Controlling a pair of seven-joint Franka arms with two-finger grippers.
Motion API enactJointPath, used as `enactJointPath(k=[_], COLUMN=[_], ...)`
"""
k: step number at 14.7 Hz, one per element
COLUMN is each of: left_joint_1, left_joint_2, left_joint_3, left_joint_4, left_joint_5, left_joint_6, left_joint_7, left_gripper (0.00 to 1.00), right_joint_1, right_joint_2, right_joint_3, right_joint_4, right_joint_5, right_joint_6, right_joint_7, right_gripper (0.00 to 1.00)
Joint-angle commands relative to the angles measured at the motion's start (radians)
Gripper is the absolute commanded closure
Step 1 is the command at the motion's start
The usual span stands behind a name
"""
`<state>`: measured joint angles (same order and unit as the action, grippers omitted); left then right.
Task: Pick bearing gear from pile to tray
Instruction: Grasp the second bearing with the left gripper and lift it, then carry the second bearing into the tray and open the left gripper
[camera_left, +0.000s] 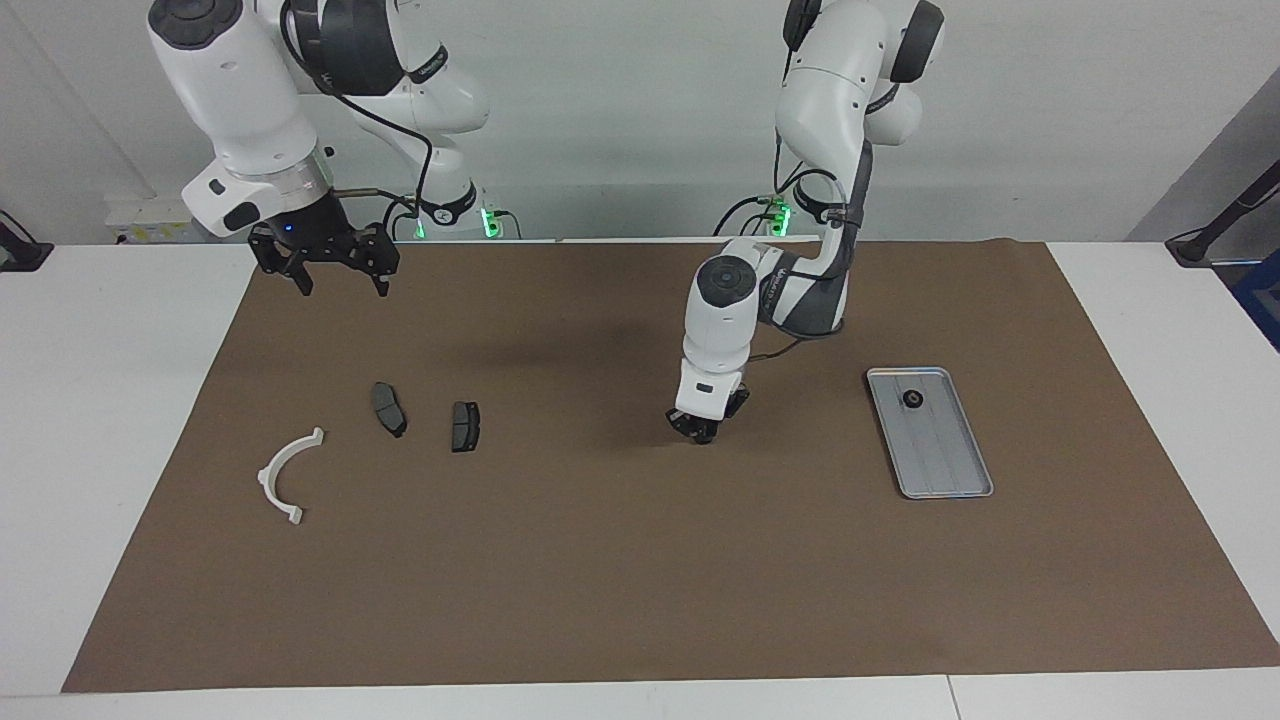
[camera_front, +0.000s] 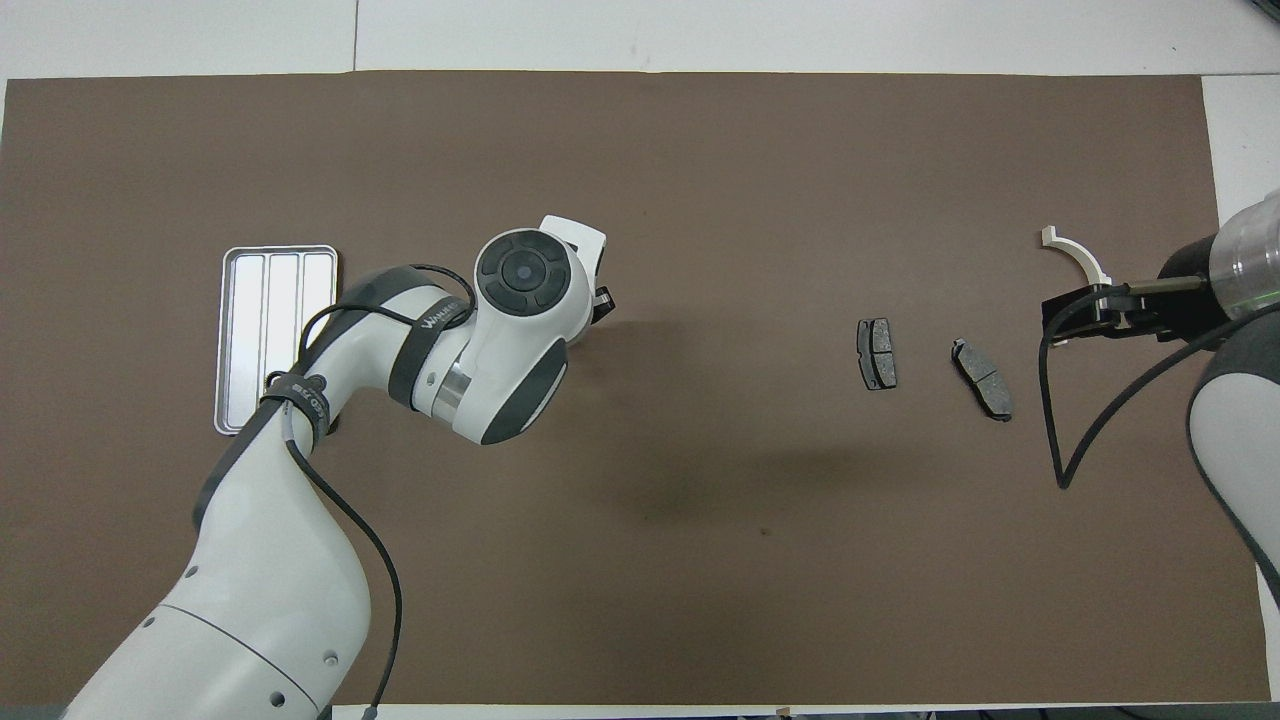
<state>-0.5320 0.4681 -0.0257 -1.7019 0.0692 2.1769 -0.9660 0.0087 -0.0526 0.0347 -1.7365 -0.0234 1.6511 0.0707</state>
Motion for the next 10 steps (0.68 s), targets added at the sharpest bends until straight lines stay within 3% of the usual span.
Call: enactJointPath(k=[1, 3, 5, 7, 10], left_joint_1=[0.159, 0.258, 0.384, 0.478, 0.509], left_joint_2=[-0.083, -0.188, -0.207, -0.247, -0.27], left_joint_3=[-0.017, -0.004, -0.002, 0.0, 0.0], left_joint_4=[0.119, 0.117, 0.096, -0.02, -0.235], left_joint_5=[-0.037, -0.115, -0.117, -0.117, -0.115], left_joint_6=[-0.274, -0.374, -0.407, -0.297, -0.039], left_joint_7=[0.218, 0.44, 0.647, 0.813, 0.856], left_gripper=[1.0, 1.0, 1.0, 1.0, 1.0], right_joint_1=[-0.003, 0.002, 0.008, 0.008, 0.008], right_joint_2=[-0.007, -0.006, -0.001, 0.003, 0.005], right_joint_3=[-0.003, 0.002, 0.007, 0.007, 0.007], right_joint_4=[-0.008, -0.002, 0.006, 0.012, 0.015], right_joint_5=[0.02, 0.022, 0.023, 0.029, 0.056], right_joint_6=[-0.014, -0.016, -0.011, -0.005, 0.0], right_joint_7=[0.012, 0.015, 0.024, 0.052, 0.055], right_gripper=[0.0, 0.0, 0.0, 0.0, 0.0])
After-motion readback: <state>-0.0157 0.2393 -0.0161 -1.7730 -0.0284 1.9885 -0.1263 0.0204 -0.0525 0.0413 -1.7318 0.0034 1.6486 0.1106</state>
